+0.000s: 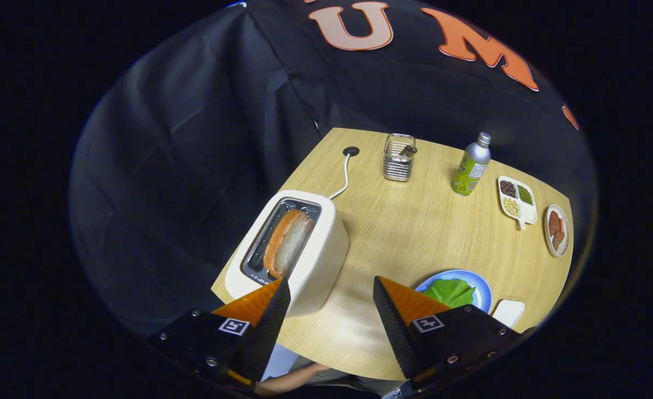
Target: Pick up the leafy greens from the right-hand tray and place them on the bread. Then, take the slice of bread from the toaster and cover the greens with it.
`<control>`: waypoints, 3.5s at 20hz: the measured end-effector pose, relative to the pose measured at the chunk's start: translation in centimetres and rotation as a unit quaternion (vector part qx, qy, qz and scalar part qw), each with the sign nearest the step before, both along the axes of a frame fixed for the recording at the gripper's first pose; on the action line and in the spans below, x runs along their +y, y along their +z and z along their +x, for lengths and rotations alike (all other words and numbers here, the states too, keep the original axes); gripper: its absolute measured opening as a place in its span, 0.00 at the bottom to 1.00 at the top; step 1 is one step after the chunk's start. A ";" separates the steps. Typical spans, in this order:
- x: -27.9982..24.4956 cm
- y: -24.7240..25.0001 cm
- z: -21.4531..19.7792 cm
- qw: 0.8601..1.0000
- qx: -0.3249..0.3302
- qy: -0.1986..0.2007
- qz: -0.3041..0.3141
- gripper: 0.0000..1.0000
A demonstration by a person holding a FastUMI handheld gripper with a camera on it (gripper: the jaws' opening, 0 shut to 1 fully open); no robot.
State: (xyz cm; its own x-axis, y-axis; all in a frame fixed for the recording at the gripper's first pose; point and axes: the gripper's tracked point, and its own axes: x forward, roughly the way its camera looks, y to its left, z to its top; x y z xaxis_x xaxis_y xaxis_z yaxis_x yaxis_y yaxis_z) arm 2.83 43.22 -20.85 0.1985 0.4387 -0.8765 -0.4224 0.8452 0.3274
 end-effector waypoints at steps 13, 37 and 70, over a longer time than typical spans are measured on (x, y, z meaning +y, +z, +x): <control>5.5 -1.5 1.5 0.999 0.032 -0.018 -0.034 0.77; 6.1 -1.3 1.5 0.996 0.054 -0.068 0.011 0.15; -15.6 -2.2 1.4 0.979 0.038 -0.148 0.136 0.15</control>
State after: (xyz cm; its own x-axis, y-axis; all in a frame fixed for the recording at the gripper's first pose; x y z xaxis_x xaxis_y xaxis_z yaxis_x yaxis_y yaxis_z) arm 4.27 27.65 -23.07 0.2916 0.5905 -0.7525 -0.1380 0.8044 0.5778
